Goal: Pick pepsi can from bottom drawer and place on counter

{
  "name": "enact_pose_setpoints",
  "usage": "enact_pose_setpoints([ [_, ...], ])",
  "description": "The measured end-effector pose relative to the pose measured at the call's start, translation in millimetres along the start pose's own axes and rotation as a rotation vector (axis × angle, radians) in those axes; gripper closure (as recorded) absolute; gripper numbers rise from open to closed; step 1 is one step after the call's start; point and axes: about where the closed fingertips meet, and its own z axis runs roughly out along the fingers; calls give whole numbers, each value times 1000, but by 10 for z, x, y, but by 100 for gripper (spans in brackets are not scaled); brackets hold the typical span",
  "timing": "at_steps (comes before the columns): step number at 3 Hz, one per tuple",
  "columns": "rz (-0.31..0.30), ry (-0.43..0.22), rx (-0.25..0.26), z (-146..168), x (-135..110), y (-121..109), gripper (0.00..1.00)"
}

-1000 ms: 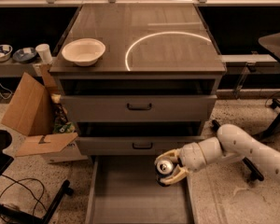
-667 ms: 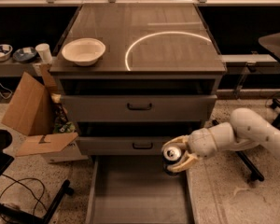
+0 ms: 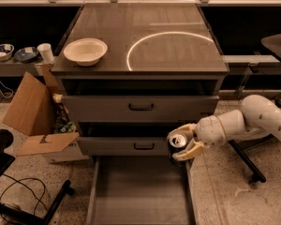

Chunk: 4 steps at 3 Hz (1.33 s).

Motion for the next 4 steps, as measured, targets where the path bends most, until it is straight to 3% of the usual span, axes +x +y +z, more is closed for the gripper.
enact_pose_setpoints([
  [1,-2,11,-2,-148,-229,-34,100],
  [2,2,2,9,-460,-773,-162,100],
  [3,-7,-7,39,-786,-1495,-410,100],
  [4,-10,-42,91,-1026,-2027,-830,100],
])
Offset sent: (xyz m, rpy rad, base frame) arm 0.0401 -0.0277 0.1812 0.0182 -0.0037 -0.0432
